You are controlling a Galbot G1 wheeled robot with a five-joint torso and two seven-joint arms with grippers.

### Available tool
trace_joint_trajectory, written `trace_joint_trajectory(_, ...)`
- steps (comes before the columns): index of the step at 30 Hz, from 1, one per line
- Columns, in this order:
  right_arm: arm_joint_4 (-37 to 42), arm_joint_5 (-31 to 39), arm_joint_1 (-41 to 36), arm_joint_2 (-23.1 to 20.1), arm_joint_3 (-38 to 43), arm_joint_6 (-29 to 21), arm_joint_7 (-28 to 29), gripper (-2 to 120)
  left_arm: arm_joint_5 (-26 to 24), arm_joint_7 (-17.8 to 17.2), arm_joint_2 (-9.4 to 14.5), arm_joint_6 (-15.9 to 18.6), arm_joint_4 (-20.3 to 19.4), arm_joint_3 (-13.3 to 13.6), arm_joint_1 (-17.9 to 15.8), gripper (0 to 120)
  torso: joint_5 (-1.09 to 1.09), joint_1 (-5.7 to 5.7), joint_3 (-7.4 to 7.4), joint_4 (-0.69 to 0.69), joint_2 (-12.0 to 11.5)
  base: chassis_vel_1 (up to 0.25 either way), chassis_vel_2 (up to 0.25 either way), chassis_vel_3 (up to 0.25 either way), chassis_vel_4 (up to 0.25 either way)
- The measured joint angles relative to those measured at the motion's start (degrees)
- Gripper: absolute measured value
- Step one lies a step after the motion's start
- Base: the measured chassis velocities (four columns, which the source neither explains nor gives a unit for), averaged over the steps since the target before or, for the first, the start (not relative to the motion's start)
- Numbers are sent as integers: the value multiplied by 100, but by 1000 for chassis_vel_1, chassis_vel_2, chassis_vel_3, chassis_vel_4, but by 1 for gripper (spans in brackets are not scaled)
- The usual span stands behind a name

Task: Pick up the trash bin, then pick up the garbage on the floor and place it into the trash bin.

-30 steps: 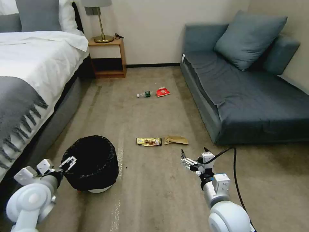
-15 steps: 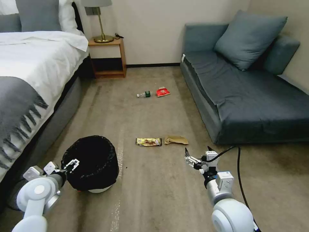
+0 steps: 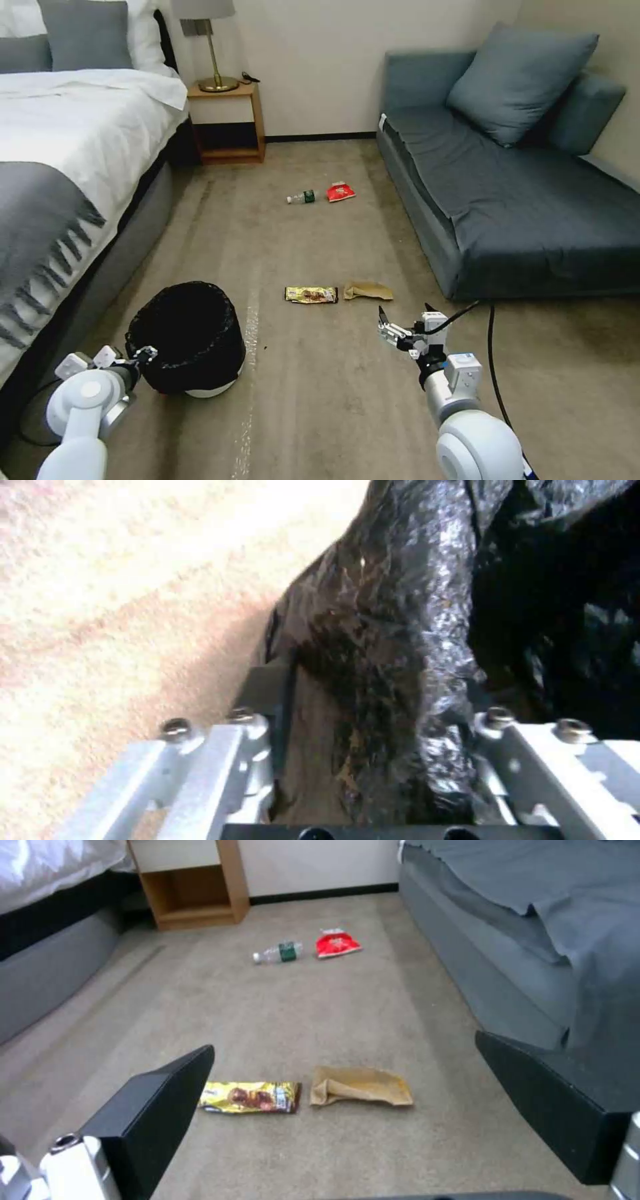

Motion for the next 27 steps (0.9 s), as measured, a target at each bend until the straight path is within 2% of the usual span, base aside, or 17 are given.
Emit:
trace_joint_trajectory(2,0,9,-4,-9,4,-2,7,100,91,67,0,-35,-40,0,36,33,-8,0,1,0,-1,0,0,0,0)
trace_joint_trajectory(4,-1,10,-25,-14,-4,-2,11,100,324,214,-8,-135,-171,3,96,23,-27,1,4,-2,-2,0,0,0,0)
trace_joint_trajectory(6,-5,2,-37,-8,-45,0,11,100,638,320,-31,-228,-317,18,160,15,-36,2,7,-8,-4,0,0,0,0)
trace_joint_trajectory(7,-5,2,-37,-8,-45,0,11,100,638,320,-31,-228,-317,18,160,15,-36,2,7,-8,-4,0,0,0,0)
trace_joint_trajectory(10,-24,-1,-15,14,-94,3,17,100,1249,483,-43,-378,-570,20,315,4,-38,2,8,-7,-5,0,0,0,0)
trace_joint_trajectory(11,-26,8,-3,18,-103,3,21,100,1415,534,-44,-438,-698,1,385,3,-26,2,7,-7,-5,0,0,0,0)
trace_joint_trajectory(13,-28,19,5,20,-110,2,22,100,1520,567,-46,-472,-772,-12,431,3,-22,2,7,-4,-5,0,0,0,0)
trace_joint_trajectory(15,-32,75,26,16,-129,-3,26,100,1904,665,-59,-599,-1089,-57,630,3,-24,2,5,-3,-5,0,0,0,0)
trace_joint_trajectory(20,-47,113,54,12,-151,-5,34,100,2320,769,-70,-725,-1347,-85,829,3,-20,2,5,-4,-5,0,0,0,0)
trace_joint_trajectory(21,-47,124,61,12,-158,-5,37,100,2496,822,-75,-779,-1383,-89,876,3,-19,2,5,-4,-5,0,0,0,0)
trace_joint_trajectory(23,-47,155,72,10,-172,-11,43,100,3227,985,-99,-1039,-1485,-111,1055,3,-17,2,5,-4,-5,0,0,0,0)
trace_joint_trajectory(24,-47,155,72,10,-172,-11,43,100,3227,985,-99,-1039,-1485,-111,1055,3,-17,2,5,-4,-5,0,0,0,0)
trace_joint_trajectory(27,6,386,66,4,-186,-19,49,100,4086,1099,-139,-1389,-1603,-128,1311,3,-16,2,4,-3,-4,0,0,0,0)
